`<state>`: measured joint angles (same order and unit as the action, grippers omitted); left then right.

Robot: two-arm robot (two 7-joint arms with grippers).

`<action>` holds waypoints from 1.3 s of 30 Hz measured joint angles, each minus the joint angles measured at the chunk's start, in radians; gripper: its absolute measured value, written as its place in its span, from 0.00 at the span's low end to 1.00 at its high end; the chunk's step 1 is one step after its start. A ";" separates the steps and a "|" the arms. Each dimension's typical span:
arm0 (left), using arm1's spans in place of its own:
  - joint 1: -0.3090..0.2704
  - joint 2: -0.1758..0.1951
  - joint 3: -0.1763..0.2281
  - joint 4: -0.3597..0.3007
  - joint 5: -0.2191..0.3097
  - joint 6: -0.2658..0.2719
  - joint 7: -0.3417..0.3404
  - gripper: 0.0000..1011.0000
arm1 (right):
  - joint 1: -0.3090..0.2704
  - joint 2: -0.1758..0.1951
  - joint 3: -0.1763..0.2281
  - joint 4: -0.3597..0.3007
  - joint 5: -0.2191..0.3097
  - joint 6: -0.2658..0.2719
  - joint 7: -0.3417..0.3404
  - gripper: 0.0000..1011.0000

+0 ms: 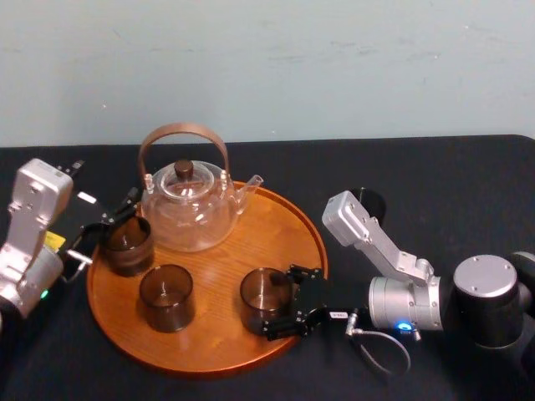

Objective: Pick up the glass from the table and place it on the tray.

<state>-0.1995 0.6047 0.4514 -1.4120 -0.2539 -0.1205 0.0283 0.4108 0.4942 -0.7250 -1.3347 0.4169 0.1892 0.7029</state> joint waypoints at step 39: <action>0.000 0.000 0.000 0.000 0.000 0.000 0.000 0.99 | -0.173 0.230 0.132 -0.209 0.118 -0.035 0.003 0.99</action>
<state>-0.1995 0.6047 0.4514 -1.4120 -0.2539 -0.1205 0.0283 0.2381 0.7243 -0.5934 -1.5439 0.5349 0.1547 0.7055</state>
